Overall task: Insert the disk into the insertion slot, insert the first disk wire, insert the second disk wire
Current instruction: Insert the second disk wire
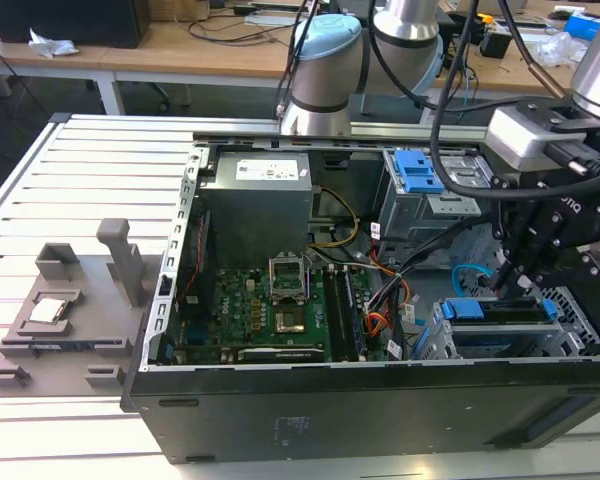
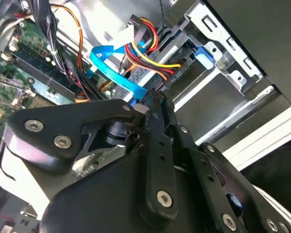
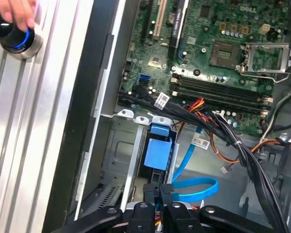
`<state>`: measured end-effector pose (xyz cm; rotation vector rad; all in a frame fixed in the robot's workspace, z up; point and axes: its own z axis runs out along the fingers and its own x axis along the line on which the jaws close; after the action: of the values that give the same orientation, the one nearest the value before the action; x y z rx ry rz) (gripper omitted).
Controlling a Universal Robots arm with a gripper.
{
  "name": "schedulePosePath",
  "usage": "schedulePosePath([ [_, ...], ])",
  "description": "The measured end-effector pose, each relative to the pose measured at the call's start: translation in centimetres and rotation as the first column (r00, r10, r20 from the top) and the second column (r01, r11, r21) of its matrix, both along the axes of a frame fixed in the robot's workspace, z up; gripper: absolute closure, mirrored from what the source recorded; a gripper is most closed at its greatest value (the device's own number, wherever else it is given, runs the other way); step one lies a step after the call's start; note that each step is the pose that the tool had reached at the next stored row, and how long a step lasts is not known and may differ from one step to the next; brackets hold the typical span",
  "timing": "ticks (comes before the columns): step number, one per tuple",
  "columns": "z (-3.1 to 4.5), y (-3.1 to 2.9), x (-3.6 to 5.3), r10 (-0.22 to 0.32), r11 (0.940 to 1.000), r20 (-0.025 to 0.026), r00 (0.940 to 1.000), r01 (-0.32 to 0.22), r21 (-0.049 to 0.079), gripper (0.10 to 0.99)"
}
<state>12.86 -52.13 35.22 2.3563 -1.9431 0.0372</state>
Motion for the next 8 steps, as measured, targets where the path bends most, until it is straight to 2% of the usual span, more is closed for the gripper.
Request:
schedulePosePath([
  [5, -0.42, -0.25, 0.0, -0.03, 0.9991, -0.0005, 0.9995, 0.03, 0.029, 0.922],
  [8, -0.51, -0.41, 0.2, -0.057, 0.9979, -0.0007, 0.9984, 0.057, 0.031, 0.922],
])
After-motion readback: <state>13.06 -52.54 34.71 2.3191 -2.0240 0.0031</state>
